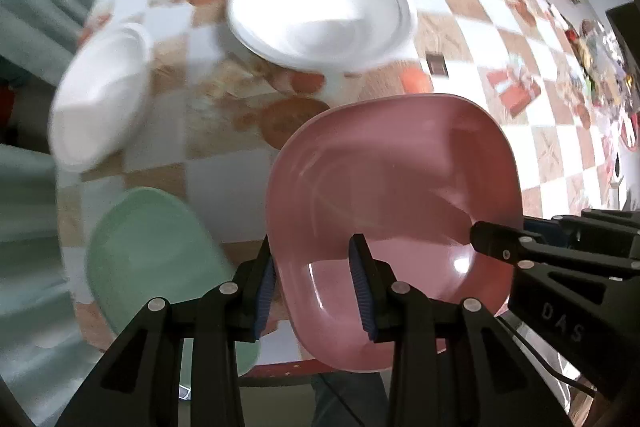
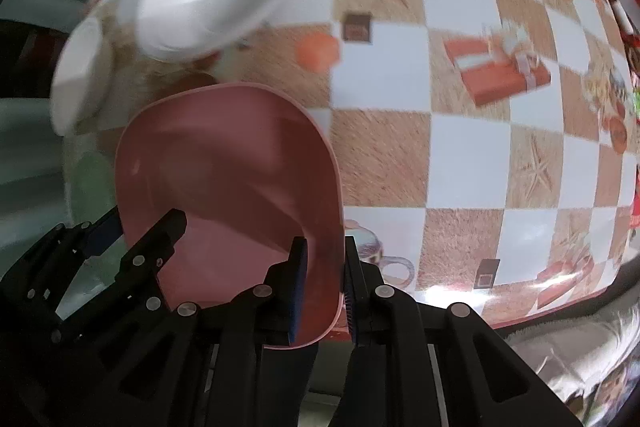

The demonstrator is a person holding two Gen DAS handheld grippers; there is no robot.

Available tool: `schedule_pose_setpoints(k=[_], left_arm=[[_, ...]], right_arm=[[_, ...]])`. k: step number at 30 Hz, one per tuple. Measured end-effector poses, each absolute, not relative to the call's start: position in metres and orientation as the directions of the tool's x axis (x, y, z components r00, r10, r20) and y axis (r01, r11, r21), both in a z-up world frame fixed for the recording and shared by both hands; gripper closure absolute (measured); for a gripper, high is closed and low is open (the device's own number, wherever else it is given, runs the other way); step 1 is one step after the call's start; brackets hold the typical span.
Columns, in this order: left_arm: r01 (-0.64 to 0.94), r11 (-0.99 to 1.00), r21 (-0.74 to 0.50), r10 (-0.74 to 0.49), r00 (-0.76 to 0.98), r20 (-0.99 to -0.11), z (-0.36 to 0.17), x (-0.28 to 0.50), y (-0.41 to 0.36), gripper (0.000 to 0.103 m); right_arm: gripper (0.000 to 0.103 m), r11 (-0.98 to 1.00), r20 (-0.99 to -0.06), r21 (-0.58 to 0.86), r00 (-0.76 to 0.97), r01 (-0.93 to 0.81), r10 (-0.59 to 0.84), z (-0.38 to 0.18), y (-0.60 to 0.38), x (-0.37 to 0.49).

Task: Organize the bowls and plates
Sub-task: 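Carry the pink plate over the green plate stack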

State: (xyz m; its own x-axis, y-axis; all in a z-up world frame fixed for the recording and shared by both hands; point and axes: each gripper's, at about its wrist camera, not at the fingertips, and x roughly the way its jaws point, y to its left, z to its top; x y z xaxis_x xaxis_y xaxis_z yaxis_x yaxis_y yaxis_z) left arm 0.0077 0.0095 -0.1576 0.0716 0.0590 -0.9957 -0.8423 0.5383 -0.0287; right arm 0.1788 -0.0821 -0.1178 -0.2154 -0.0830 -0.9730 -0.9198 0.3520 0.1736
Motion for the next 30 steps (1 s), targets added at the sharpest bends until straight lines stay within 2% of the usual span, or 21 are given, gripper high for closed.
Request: schedule_pose_setpoints(k=[12,17,23,26,30], left_arm=[[-0.927,0.371,0.052,0.156,0.007,-0.988,-0.124,-0.078,0.018,0.065],[-0.961,0.271,0.051,0.114,-0.02,-0.993,-0.133,-0.128,0.022,0.065],[-0.973,0.229,0.039,0.095,-0.018,-0.995,-0.146,-0.146,0.03,0.064],[-0.972,0.233,0.028,0.096,-0.006,-0.995,-0.149,-0.149,0.031,0.058],[-0.971,0.234,0.041,0.122,-0.013,-0.992,-0.148,-0.158,0.03,0.032]], right_arm=[[0.083,0.172,-0.963,0.252,-0.265,-0.952,-0.055,-0.081,-0.046,0.101],[0.083,0.081,-0.96,0.263,-0.27,-0.961,-0.079,-0.077,-0.034,0.059],[0.083,0.042,-0.964,0.241,-0.244,-0.97,-0.103,-0.087,-0.026,0.038],[0.083,0.035,-0.963,0.246,-0.249,-0.969,-0.108,-0.09,-0.023,0.035],[0.083,0.031,-0.962,0.24,-0.242,-0.97,-0.123,-0.093,-0.026,0.04]])
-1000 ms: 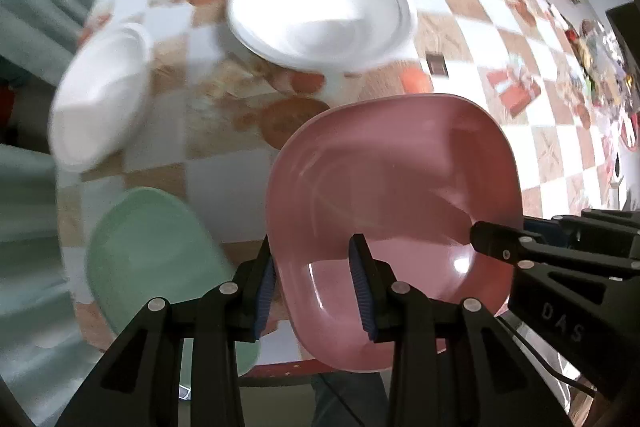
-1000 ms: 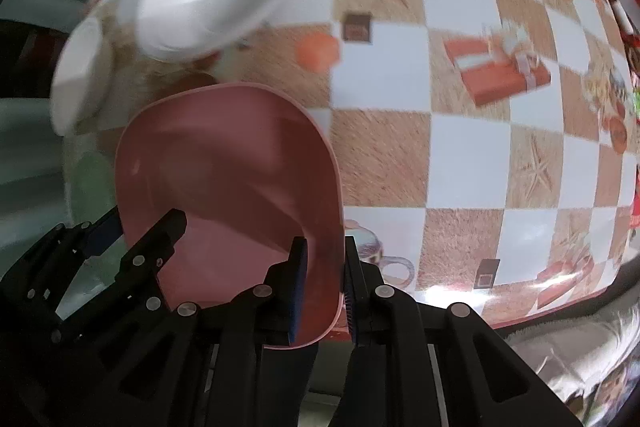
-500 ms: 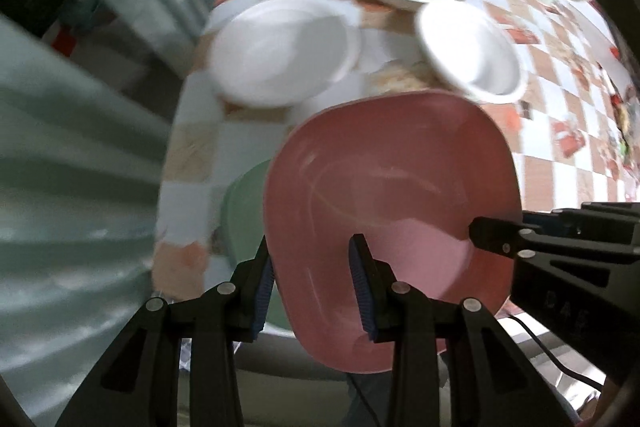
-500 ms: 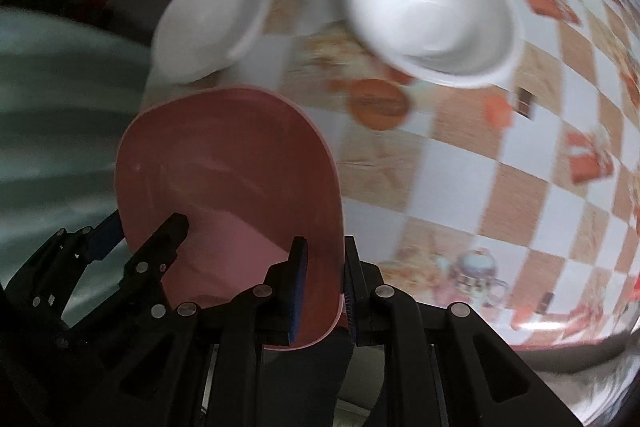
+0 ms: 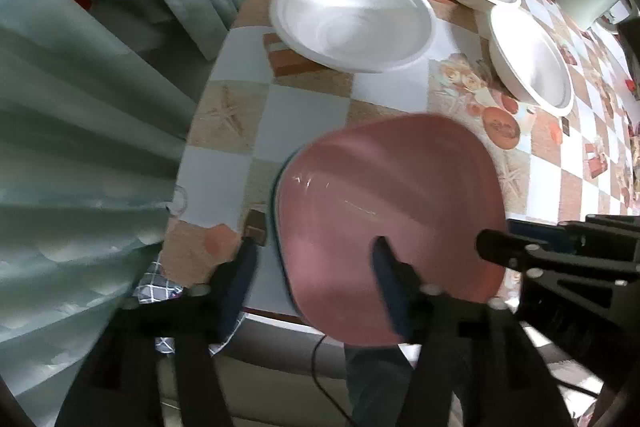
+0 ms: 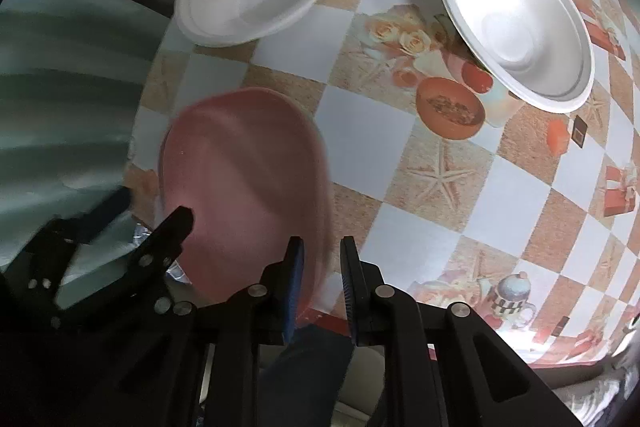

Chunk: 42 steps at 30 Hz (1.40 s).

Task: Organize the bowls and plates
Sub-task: 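Carry the pink plate over the green plate stack, then lower the pink plate onto the green plate and open the right gripper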

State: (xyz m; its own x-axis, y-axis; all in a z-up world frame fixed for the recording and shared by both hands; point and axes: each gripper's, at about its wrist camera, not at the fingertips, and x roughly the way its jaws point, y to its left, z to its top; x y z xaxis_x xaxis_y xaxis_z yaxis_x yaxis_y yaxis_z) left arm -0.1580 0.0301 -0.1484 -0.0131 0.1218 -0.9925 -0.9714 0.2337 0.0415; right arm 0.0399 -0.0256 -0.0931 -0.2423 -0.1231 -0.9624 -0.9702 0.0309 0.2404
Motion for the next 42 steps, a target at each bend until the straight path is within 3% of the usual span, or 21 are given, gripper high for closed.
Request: schedule_pose_setpoints(k=[3,5,9,19,27,33,42], left_arm=[[-0.972,0.227,0.063,0.148,-0.029,-0.989,-0.146,-0.169,0.03,0.028],[-0.974,0.214,0.075,0.144,-0.045,-0.989,-0.149,-0.177,0.032,0.027],[-0.98,0.181,0.083,0.12,-0.062,-0.991,-0.158,-0.193,0.037,0.027],[-0.974,0.222,0.053,0.039,-0.046,-0.998,-0.189,-0.194,0.045,0.027],[-0.964,0.26,0.061,0.05,-0.049,-0.998,-0.191,-0.193,0.063,0.027],[-0.955,0.278,0.108,0.107,-0.081,-0.991,-0.169,-0.188,0.062,0.027],[-0.958,0.281,0.056,0.148,-0.014,-0.989,-0.135,-0.177,0.056,0.026]], right_arm=[[0.079,0.049,-0.962,0.235,-0.239,-0.971,-0.132,-0.099,-0.028,0.043],[0.038,0.057,-0.961,0.231,-0.237,-0.971,-0.141,-0.103,-0.03,0.044],[0.037,0.053,-0.96,0.241,-0.246,-0.969,-0.136,-0.109,-0.034,0.039],[0.037,0.225,-0.862,0.416,-0.461,-0.881,-0.21,-0.143,-0.048,0.021],[0.036,0.282,-0.81,0.495,-0.554,-0.822,-0.192,-0.152,-0.041,0.006],[0.036,0.207,-0.928,0.334,-0.36,-0.92,-0.101,-0.126,-0.038,0.026],[0.036,0.296,-0.944,0.291,-0.323,-0.91,-0.064,-0.11,-0.048,0.071]])
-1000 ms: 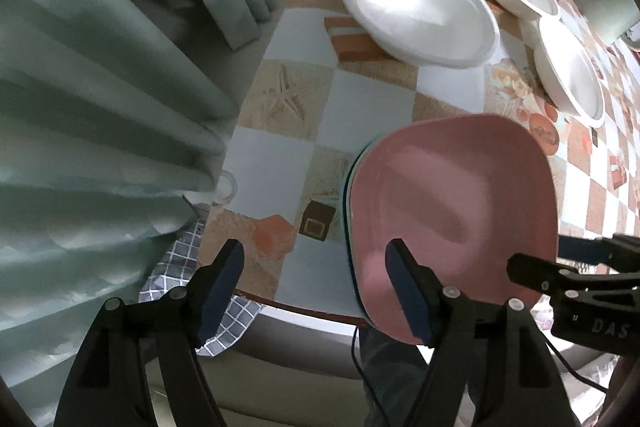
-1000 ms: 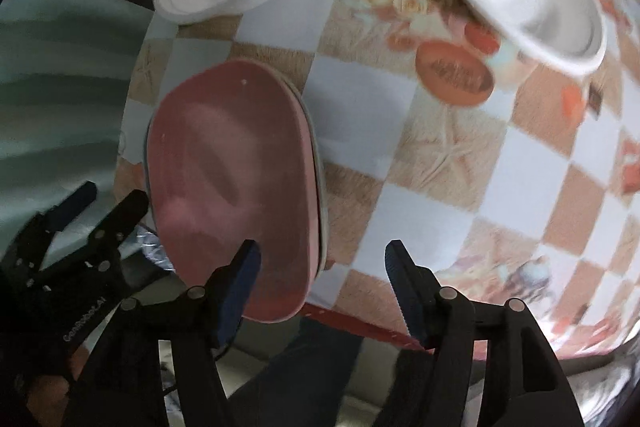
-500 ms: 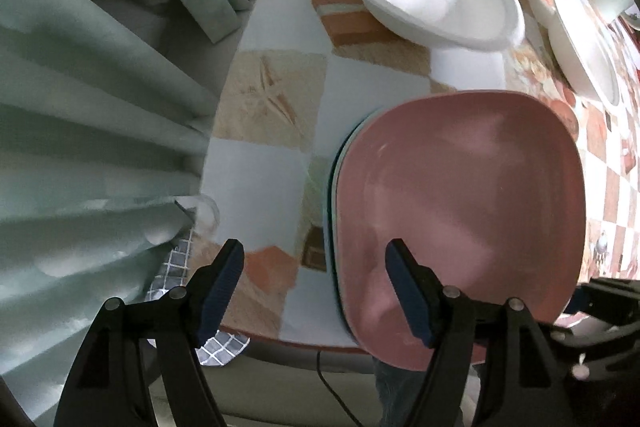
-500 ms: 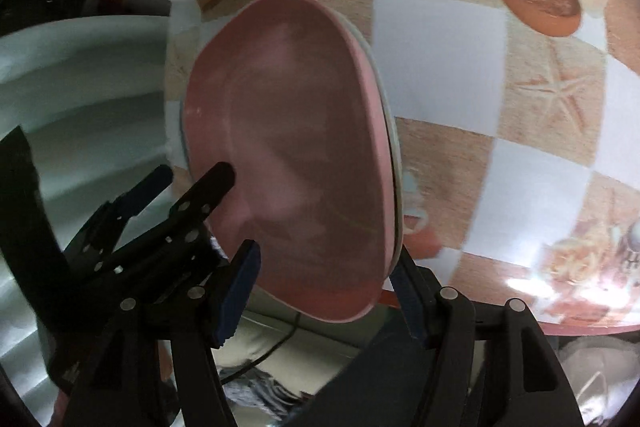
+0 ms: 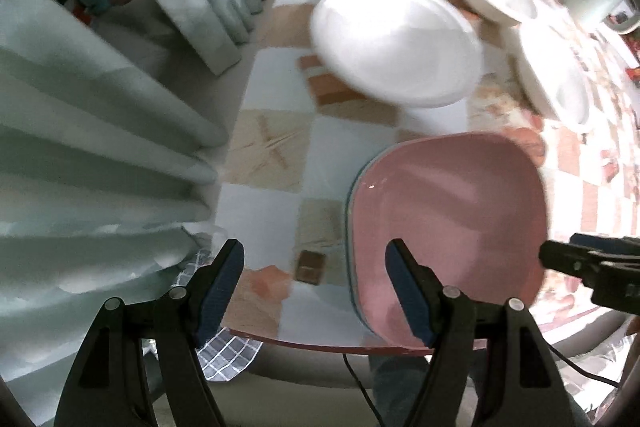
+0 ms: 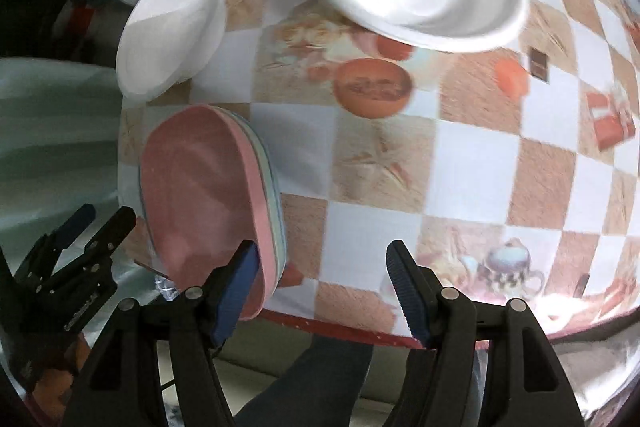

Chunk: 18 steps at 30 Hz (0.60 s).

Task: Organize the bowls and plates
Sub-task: 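Lower the pink plate onto the green plate and open the right gripper, then move the right gripper to the rim of a white round plate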

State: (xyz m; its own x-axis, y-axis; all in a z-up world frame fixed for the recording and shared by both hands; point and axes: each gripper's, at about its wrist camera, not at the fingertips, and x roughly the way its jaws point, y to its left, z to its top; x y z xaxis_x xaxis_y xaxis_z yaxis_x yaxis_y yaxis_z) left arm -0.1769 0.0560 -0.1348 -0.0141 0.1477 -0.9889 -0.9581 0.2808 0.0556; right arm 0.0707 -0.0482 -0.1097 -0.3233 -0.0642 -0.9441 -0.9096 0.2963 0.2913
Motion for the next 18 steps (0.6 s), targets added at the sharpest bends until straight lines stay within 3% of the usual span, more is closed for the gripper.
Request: schedule_pose_setpoints(k=[5,18], left_arm=[[-0.946,0.322,0.031,0.161,0.023,-0.987,-0.122,-0.159,0.055,0.026],[-0.848,0.528,-0.032,0.183,0.15,-0.972,-0.097,-0.063,0.057,0.026]], right_arm=[[0.036,0.334,-0.931,0.343,-0.365,-0.878,-0.003,-0.098,-0.051,0.095],[0.036,0.523,-0.972,0.216,-0.232,-0.824,0.035,-0.082,-0.08,0.171]])
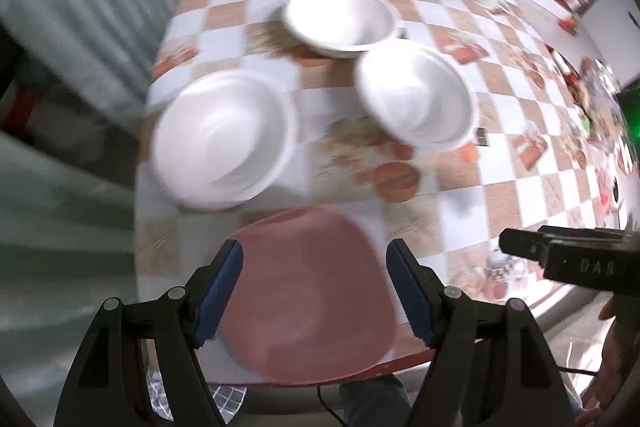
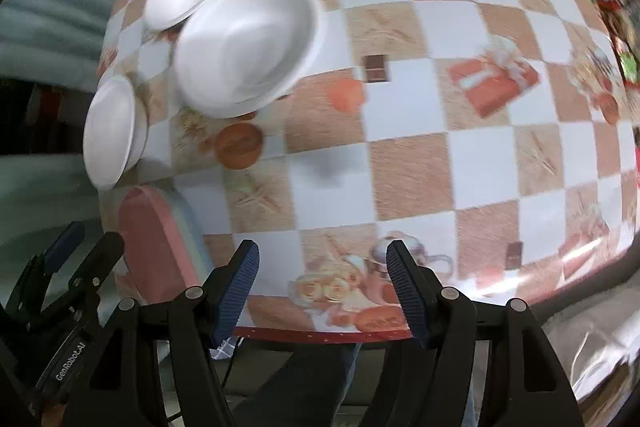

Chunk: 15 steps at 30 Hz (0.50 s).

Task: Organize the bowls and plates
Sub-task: 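Move the right gripper to the rim of a white round plate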

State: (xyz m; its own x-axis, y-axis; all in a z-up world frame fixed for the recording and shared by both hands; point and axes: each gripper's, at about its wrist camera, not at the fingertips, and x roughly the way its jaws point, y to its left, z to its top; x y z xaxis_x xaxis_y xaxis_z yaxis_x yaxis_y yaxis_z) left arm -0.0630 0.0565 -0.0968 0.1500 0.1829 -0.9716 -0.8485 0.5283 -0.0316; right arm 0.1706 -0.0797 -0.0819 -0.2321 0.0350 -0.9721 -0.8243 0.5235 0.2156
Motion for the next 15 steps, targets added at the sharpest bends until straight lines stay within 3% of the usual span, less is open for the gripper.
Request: schedule_pose_setpoints(k=[15], left_arm=[[-0.859,0.512,0.01,0.194,0.104,-0.975,-0.102,0.008,0.099,0.025]], right_arm=[[0.036,0.533,-0.974,0.205,-0.226,-0.821,0.027,-0.088,-0.047,0.241]])
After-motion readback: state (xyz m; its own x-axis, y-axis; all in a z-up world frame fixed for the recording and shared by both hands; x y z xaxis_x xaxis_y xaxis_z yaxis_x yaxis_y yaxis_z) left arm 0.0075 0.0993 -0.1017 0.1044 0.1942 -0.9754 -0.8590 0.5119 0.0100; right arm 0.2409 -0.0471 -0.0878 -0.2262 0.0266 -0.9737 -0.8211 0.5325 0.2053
